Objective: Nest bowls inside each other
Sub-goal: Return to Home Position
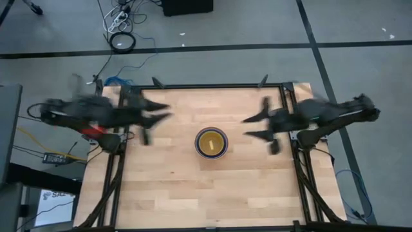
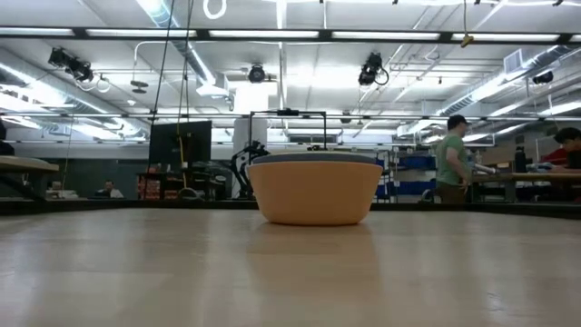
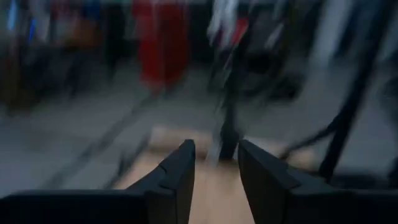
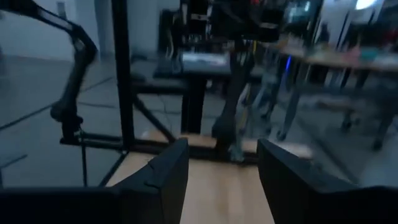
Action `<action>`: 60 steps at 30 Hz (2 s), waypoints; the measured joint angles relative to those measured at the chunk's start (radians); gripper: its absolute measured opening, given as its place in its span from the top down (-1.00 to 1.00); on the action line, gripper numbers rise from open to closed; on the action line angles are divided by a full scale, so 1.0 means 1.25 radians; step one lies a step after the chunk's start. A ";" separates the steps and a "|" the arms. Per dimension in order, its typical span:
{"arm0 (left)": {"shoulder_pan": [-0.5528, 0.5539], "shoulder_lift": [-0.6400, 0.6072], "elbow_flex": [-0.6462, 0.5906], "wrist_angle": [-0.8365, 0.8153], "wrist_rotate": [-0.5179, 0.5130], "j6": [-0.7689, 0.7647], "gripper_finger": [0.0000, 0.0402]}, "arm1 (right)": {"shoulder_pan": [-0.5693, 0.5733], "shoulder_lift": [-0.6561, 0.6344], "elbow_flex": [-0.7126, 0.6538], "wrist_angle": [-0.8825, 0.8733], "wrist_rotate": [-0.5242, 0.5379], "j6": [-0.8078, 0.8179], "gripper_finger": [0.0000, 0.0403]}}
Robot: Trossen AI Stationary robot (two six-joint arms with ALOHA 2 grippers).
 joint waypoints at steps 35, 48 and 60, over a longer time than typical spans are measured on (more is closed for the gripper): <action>0.168 -0.441 -0.737 0.584 0.003 0.240 0.35 | -0.136 -0.341 -0.302 0.071 0.051 -0.070 0.12; 0.133 -0.536 -0.881 0.638 0.029 0.171 0.35 | -0.203 -0.460 -0.421 0.055 -0.084 0.000 0.12; 0.101 -0.546 -1.056 0.772 0.042 0.136 0.35 | -0.191 -0.460 -0.737 0.370 -0.092 0.044 0.12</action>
